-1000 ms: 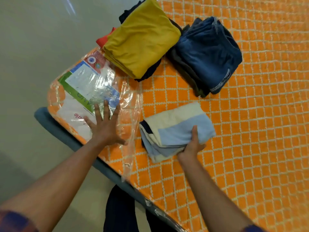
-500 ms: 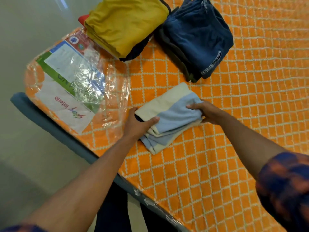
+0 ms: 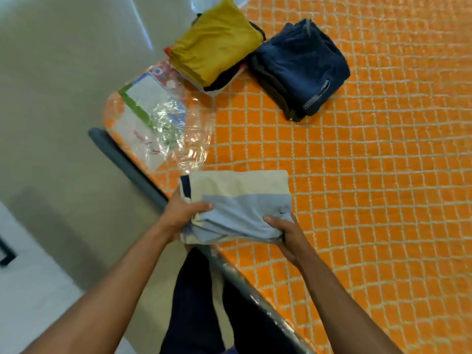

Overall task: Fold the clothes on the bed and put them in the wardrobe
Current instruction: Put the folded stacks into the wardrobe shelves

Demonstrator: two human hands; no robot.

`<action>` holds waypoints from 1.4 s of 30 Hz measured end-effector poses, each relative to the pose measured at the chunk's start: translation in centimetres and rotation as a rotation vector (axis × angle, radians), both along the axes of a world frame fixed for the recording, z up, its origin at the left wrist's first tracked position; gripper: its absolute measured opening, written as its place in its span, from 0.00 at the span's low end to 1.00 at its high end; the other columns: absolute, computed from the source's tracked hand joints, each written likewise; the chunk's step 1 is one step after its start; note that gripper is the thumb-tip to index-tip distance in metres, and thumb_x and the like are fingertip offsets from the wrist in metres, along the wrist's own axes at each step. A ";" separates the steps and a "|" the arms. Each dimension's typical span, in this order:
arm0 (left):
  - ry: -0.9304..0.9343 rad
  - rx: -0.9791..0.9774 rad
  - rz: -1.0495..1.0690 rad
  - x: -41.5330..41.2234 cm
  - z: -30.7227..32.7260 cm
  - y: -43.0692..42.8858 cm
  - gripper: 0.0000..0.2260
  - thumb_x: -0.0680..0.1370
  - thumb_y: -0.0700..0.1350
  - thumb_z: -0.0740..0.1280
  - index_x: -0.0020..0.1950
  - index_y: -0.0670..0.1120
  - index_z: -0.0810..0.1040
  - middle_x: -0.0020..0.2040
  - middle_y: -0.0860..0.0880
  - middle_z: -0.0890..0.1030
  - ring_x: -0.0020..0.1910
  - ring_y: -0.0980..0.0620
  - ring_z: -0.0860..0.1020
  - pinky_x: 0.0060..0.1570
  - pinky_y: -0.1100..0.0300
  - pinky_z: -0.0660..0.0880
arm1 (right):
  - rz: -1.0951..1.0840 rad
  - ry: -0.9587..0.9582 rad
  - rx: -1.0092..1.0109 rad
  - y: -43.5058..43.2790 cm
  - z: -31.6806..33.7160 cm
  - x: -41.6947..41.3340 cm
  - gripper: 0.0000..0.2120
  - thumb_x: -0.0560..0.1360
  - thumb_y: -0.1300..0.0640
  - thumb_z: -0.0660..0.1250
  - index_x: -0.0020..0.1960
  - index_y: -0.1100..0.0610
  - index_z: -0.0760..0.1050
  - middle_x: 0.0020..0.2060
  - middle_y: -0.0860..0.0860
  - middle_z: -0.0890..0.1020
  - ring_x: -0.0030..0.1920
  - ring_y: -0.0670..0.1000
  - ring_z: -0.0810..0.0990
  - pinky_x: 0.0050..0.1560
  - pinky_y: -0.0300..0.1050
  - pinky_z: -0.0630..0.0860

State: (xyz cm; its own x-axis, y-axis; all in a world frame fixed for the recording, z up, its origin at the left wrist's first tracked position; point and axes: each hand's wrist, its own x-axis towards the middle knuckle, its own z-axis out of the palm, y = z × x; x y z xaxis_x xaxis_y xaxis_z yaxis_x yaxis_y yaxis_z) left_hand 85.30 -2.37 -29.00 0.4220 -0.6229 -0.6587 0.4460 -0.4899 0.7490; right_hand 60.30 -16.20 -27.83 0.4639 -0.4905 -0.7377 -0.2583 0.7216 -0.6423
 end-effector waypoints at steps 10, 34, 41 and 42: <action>-0.294 -0.095 0.387 0.1 18.9 21.9 0.36 0.63 0.48 0.81 0.69 0.45 0.75 0.59 0.44 0.83 0.58 0.44 0.82 0.56 0.45 0.80 | 0.381 -0.272 -0.118 12.4 13.6 8.7 0.31 0.68 0.63 0.74 0.71 0.60 0.74 0.62 0.61 0.82 0.61 0.65 0.81 0.58 0.62 0.81; 0.269 -0.199 1.676 1.0 13.5 65.0 0.18 0.78 0.41 0.70 0.67 0.38 0.77 0.62 0.37 0.81 0.61 0.37 0.80 0.59 0.45 0.79 | 1.110 -0.213 -0.472 59.5 17.6 38.8 0.19 0.67 0.47 0.80 0.53 0.51 0.78 0.46 0.47 0.82 0.48 0.47 0.81 0.47 0.46 0.79; 0.478 -0.143 1.731 8.3 7.6 68.4 0.07 0.84 0.41 0.58 0.52 0.42 0.75 0.50 0.43 0.79 0.47 0.46 0.79 0.40 0.55 0.82 | 1.270 -0.077 -0.633 70.1 10.7 50.6 0.25 0.68 0.51 0.79 0.63 0.54 0.78 0.53 0.51 0.82 0.53 0.53 0.82 0.55 0.51 0.81; 0.491 -0.123 1.725 8.8 6.4 68.8 0.09 0.85 0.41 0.58 0.51 0.41 0.76 0.49 0.42 0.80 0.46 0.44 0.79 0.35 0.54 0.82 | 1.310 -0.060 -0.628 71.0 9.6 51.5 0.24 0.69 0.52 0.78 0.63 0.54 0.78 0.53 0.52 0.82 0.53 0.53 0.81 0.54 0.51 0.81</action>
